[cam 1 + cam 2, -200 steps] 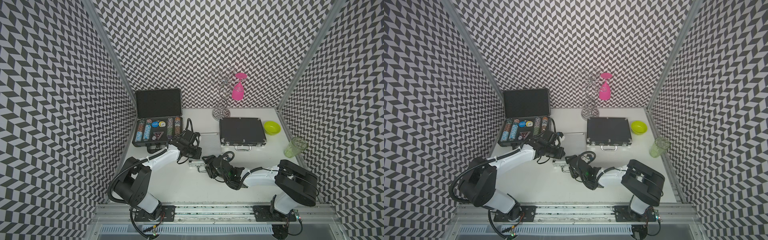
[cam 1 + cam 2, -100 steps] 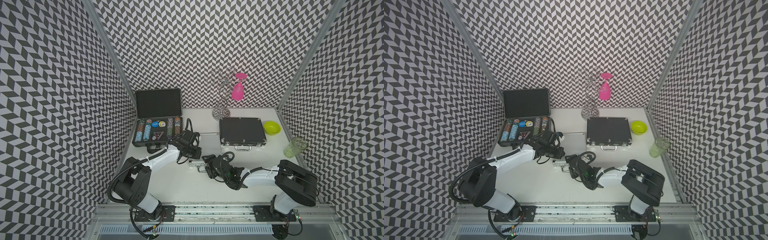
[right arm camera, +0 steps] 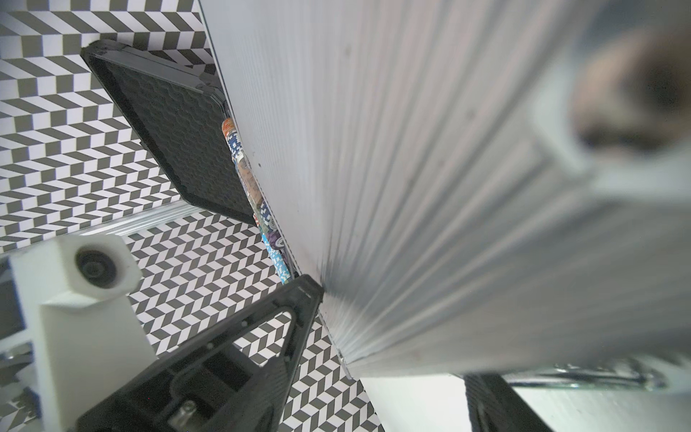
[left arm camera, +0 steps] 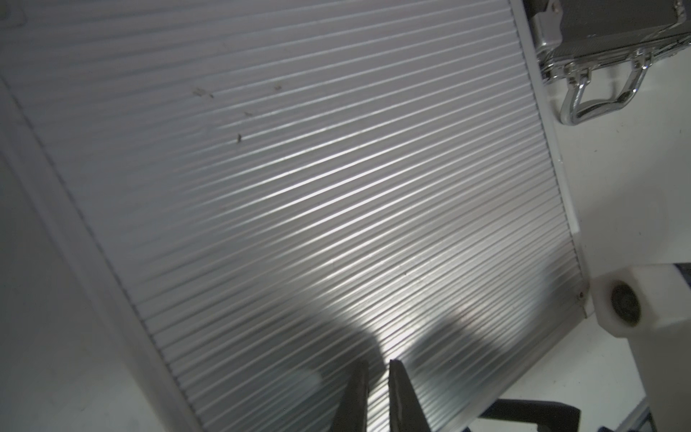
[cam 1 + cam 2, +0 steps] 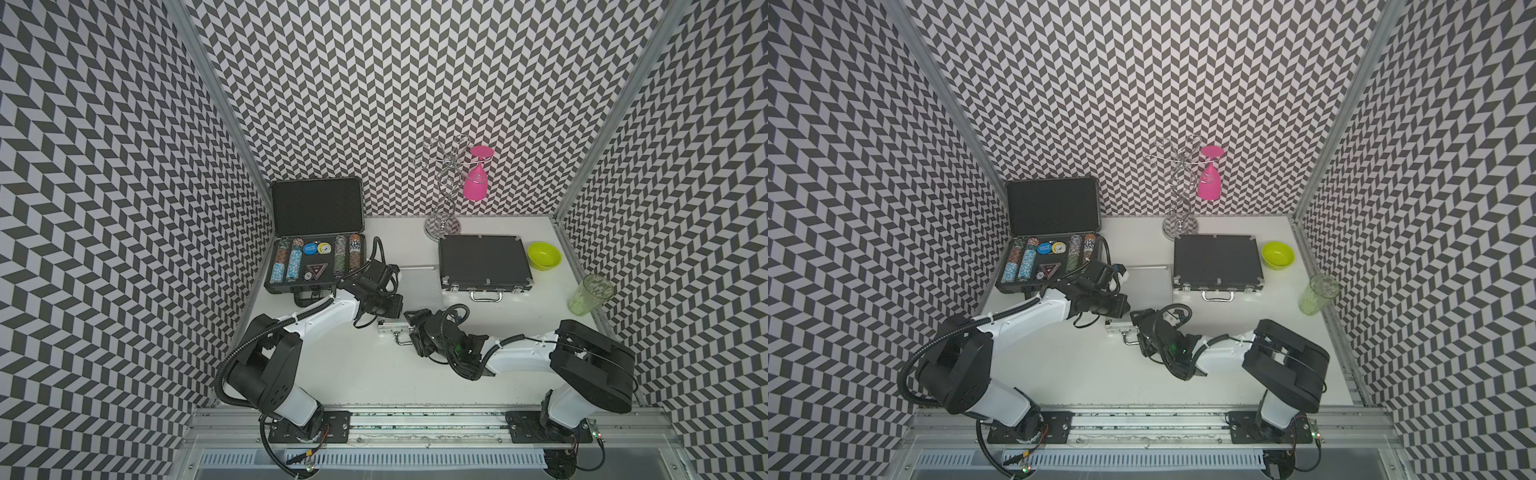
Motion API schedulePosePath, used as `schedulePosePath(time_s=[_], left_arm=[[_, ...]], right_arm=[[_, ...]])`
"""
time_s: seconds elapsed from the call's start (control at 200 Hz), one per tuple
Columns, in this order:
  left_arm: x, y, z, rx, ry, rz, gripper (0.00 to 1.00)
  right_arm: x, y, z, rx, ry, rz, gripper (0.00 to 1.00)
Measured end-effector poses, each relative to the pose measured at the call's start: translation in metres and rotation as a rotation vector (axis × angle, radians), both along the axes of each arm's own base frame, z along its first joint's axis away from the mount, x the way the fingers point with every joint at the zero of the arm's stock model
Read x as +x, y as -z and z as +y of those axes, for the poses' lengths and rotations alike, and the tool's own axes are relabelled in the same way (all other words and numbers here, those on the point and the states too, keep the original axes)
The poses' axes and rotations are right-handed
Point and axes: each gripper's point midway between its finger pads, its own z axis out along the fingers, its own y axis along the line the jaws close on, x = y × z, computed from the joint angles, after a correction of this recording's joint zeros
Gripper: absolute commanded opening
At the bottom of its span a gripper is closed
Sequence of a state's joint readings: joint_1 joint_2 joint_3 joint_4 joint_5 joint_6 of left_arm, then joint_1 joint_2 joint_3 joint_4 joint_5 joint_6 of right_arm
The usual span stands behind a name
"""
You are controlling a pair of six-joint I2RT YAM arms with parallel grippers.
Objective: Close the poker set cases
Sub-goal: Fasten the fastener on the poker set case.
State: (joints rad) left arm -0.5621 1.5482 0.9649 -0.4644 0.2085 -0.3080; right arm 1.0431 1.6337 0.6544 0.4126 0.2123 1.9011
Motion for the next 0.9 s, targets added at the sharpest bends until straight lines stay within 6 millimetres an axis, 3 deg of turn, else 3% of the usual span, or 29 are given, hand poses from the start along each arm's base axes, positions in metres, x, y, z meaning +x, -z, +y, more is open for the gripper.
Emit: schedulePosePath(time_s=[0.145,0.26,0.901], left_arm=[[0.0,0.0,0.0,-0.001,-0.001,0.0,0.16],[0.0,0.0,0.0,-0.002,-0.003,0.002,0.16],[-0.001,-0.001,0.001,-0.005,-0.006,0.009,0.16]], right_arm=[[-0.003,0.002,-0.003,-0.017,-0.004,0.015,0.8],[-0.009,0.019,-0.015,-0.072,0.022,0.08,0.81],[-0.005,0.018,-0.007,-0.068,0.047,0.138,0.8]])
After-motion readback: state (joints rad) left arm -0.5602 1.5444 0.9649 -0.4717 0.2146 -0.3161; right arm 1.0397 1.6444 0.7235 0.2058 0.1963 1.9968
